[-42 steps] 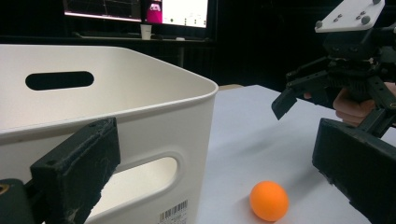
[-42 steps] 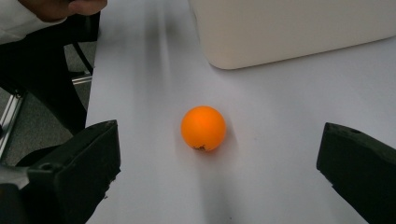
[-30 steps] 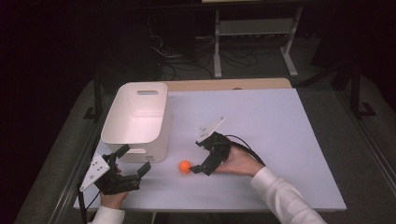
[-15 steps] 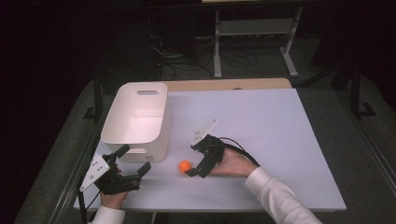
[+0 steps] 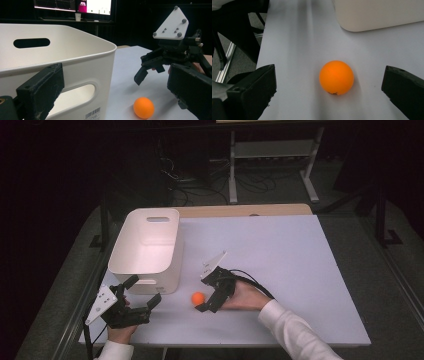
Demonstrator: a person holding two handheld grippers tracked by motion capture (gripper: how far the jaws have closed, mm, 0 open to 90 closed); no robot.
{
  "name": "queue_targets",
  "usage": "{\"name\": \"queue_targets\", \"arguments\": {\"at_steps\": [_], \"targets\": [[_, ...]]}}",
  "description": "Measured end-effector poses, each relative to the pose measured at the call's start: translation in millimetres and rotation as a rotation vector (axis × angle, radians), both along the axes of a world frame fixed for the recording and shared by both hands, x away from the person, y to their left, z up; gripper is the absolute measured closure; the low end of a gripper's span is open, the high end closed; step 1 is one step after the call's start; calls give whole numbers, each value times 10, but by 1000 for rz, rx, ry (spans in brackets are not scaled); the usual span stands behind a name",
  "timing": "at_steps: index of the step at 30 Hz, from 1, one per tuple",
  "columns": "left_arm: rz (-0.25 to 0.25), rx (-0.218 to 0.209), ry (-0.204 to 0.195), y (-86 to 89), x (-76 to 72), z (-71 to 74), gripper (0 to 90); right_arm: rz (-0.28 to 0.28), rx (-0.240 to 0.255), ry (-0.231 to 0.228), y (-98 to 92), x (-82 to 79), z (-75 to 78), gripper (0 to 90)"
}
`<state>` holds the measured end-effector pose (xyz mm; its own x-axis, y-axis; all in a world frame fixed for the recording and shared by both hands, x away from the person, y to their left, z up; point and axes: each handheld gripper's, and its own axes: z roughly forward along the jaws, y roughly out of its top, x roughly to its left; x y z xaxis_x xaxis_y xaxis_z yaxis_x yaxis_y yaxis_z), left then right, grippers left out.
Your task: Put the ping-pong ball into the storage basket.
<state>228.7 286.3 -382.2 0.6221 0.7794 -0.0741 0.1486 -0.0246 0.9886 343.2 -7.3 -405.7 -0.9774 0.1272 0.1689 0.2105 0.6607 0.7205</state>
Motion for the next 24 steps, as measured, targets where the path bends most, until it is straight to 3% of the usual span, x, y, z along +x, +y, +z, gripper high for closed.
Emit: {"name": "queue_targets", "arguments": {"at_steps": [16,19,24], "targets": [[-3,0,-1,2,-1,2,4,13,-12,19,79,10,-90,1],[-3,-1,0,3,0,2,4,16,-9,17,87,10,-98,82],[-4,0,0,2,1,2,4,27,-13,16,103,35,-126,109]]}}
